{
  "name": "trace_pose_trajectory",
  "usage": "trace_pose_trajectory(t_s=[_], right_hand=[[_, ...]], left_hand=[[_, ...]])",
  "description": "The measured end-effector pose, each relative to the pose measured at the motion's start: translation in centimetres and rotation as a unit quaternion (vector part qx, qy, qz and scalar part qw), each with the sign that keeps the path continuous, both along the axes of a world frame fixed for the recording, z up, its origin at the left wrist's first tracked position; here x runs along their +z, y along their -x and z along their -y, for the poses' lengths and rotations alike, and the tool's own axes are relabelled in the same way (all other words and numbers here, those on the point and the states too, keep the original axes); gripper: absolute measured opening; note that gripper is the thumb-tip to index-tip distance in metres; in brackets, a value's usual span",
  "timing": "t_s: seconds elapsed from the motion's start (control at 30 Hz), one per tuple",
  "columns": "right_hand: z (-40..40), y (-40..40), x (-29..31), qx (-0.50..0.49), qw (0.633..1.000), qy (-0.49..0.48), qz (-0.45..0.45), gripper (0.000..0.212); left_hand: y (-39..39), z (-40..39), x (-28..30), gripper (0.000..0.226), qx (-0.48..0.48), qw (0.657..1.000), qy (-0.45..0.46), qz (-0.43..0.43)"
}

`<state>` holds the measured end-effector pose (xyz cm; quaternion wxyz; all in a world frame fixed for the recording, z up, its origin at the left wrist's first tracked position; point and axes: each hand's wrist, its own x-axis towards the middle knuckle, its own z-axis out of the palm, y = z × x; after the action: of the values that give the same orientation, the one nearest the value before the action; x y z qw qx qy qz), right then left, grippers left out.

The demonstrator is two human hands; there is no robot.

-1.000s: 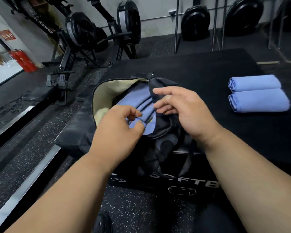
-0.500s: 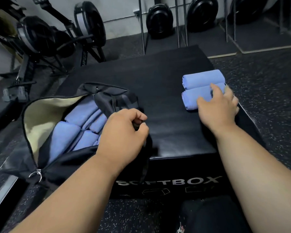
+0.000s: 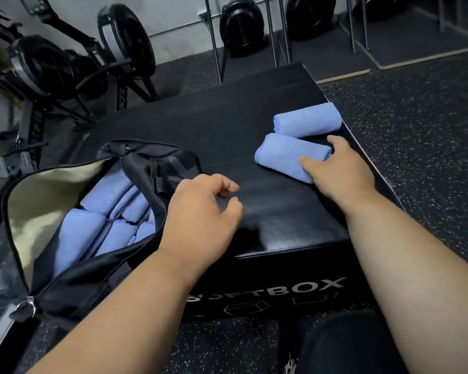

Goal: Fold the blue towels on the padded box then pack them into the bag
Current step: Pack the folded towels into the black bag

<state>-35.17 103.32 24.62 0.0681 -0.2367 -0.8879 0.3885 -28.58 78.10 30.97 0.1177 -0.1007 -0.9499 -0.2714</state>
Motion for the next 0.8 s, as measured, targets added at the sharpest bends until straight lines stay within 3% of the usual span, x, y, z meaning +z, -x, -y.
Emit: trace_pose_trajectory(t_s=[0.17, 0.6, 0.7, 0.8], right_hand=[[0.0, 0.0, 0.0, 0.030, 0.996, -0.051, 0.062, 0.050], [2.8, -1.1, 1.2, 0.145, 0.979, 0.141, 0.018, 0.010], [4.1, -1.6, 1.7, 0.143, 0.966, 0.210, -0.044, 0.040], [6.2, -2.2, 3.4, 0.182, 0.928, 0.290, -0.145, 0.038]], left_hand=[[-0.4, 0.1, -0.3, 0.015, -0.010, 1.000, -0.004, 0.016], [-1.9, 1.8, 0.5, 0.014, 0.016, 0.998, -0.015, 0.053], [-2.4, 2.1, 1.0, 0.020, 0.034, 0.993, -0.077, 0.087], [-2.2, 2.4, 1.6, 0.039, 0.071, 0.962, -0.234, 0.124]])
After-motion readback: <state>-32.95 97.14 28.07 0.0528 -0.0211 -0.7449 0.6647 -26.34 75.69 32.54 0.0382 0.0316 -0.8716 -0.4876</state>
